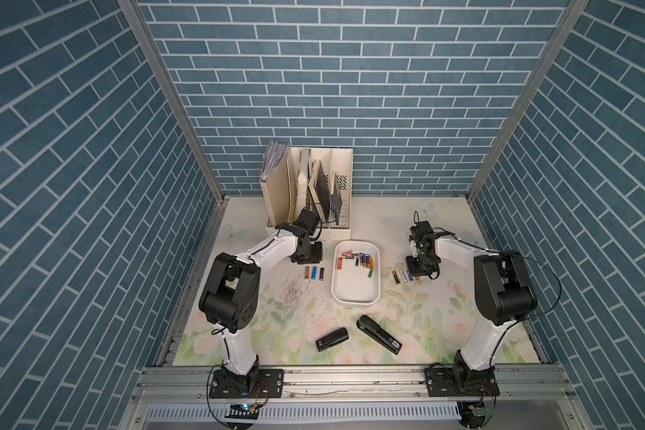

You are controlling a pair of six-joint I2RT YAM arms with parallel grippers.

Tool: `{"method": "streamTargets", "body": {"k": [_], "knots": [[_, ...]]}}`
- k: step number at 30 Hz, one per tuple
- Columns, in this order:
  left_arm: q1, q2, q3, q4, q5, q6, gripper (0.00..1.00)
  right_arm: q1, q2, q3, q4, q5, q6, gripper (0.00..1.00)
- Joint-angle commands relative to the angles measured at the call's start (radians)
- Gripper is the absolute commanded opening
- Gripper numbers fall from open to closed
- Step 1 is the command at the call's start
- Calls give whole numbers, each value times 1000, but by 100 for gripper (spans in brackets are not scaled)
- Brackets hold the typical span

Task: Take the batteries out of the storage box
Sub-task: Place the battery at the center of the board, then pick up the battery from the storage box.

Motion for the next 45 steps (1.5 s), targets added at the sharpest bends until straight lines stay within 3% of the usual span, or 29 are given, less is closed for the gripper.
{"method": "streamTargets", "body": {"k": [1,16,27,38,45], "knots": [[-4,3,4,-24,-12,-3,35,-4,-17,22,-24,6,-34,21],[-31,-9,81,-68,-35,-12,38,-4,-55,95,-60,-22,-27,22],[-175,35,210,-77,-79,-80,40,-4,-102,205,-125,-43,-27,22],[-357,151,211,155,-89,-166,40,-4,-117,206,-122,-68,-24,23],[-402,225,210,209,-109,-178,40,-6,-130,210,-132,-66,-32,23]]}}
